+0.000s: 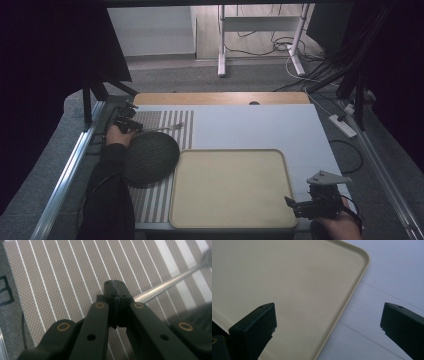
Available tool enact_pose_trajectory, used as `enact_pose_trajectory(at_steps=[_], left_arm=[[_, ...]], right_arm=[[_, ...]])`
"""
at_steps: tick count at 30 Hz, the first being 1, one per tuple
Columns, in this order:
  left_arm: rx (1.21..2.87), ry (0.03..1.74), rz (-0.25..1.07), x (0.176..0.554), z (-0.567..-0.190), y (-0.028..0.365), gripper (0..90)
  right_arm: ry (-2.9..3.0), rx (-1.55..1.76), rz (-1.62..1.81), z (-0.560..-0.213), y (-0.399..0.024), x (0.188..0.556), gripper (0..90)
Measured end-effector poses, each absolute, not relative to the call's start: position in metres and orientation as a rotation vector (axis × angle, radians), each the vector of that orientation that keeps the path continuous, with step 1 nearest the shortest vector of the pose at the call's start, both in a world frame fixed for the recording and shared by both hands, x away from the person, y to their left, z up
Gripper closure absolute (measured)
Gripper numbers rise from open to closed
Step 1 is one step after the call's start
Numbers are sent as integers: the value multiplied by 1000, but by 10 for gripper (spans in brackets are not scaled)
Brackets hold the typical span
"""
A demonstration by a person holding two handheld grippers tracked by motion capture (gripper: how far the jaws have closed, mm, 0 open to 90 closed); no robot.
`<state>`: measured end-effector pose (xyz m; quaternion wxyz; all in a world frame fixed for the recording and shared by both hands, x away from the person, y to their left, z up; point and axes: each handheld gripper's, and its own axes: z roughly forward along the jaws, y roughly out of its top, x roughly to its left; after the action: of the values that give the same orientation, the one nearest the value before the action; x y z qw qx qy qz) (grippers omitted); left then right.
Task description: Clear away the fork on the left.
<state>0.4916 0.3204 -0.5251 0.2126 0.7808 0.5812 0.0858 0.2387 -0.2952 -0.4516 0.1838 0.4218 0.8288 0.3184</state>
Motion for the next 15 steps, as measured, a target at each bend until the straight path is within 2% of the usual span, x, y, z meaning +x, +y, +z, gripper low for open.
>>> enact_pose_trajectory(at_steps=[8,15], left_arm=[[2236,1565,127,478,-521,321,889],[2222,1581,134,473,-522,322,889]], right_arm=[[2342,1178,894,-452,-294,238,9],[2354,1165,887,-452,-293,238,9]])
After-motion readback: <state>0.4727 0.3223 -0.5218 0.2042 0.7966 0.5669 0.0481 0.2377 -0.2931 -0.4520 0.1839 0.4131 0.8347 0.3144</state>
